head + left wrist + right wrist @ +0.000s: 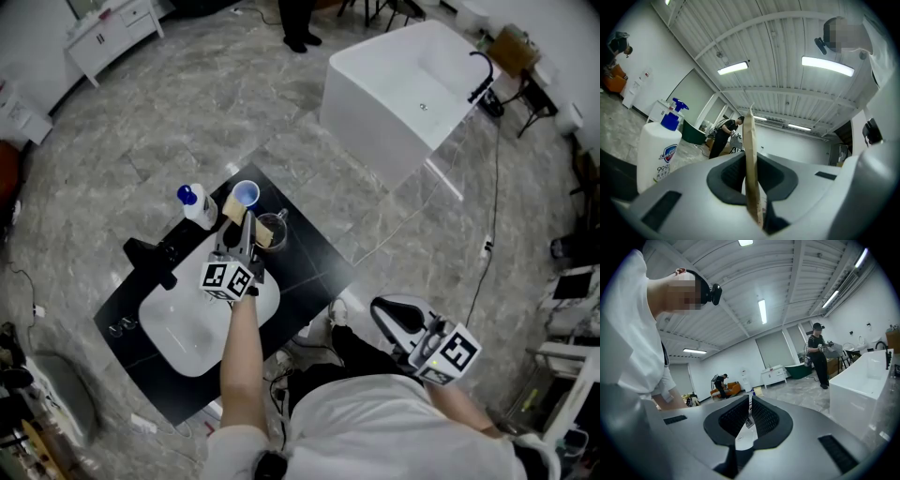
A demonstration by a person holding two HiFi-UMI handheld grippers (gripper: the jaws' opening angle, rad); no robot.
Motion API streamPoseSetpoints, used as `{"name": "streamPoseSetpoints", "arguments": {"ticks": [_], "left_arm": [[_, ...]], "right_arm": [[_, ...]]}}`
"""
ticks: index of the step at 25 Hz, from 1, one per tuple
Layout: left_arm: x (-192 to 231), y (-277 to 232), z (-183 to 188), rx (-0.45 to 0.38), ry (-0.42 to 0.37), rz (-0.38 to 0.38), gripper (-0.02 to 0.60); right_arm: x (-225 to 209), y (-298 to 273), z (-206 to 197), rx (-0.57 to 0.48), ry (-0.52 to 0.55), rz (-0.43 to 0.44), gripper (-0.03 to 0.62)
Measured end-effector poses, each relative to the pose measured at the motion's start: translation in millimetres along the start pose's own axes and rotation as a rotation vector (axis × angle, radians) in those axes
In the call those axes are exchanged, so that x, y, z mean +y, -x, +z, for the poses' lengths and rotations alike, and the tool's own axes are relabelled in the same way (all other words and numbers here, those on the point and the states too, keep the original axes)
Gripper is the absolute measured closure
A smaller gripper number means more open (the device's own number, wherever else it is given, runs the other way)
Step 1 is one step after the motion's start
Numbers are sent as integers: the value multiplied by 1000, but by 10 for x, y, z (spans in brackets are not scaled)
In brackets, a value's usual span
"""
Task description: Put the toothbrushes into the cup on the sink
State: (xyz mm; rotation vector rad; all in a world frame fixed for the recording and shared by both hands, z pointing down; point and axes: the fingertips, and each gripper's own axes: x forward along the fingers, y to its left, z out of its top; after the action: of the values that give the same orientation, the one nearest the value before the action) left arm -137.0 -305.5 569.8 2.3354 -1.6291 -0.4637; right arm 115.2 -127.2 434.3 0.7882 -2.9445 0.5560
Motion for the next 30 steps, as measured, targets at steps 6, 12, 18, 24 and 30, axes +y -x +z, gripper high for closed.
{"name": "streamPoseSetpoints", "arguments": {"ticks": [6,12,18,24,30], "left_arm": [[-18,-42,-118,20,12,-19,543],[1,-57,-175,37,12,-22,543],[-8,-76,-300,94,-17,-39,541],[3,-100,-418,166,-57,-52,541],[135,-47,-392,182,-104,25,494]], "right_arm": [[-18,32,-17,-3,-5,-14,548],[-54,72,1,-7,-5,-23,548],[-92,14,24,-2,-5,-12,548],[-133,-36,7,9,-17,-4,548],[-148,-127,39,1,-18,17,548]]}}
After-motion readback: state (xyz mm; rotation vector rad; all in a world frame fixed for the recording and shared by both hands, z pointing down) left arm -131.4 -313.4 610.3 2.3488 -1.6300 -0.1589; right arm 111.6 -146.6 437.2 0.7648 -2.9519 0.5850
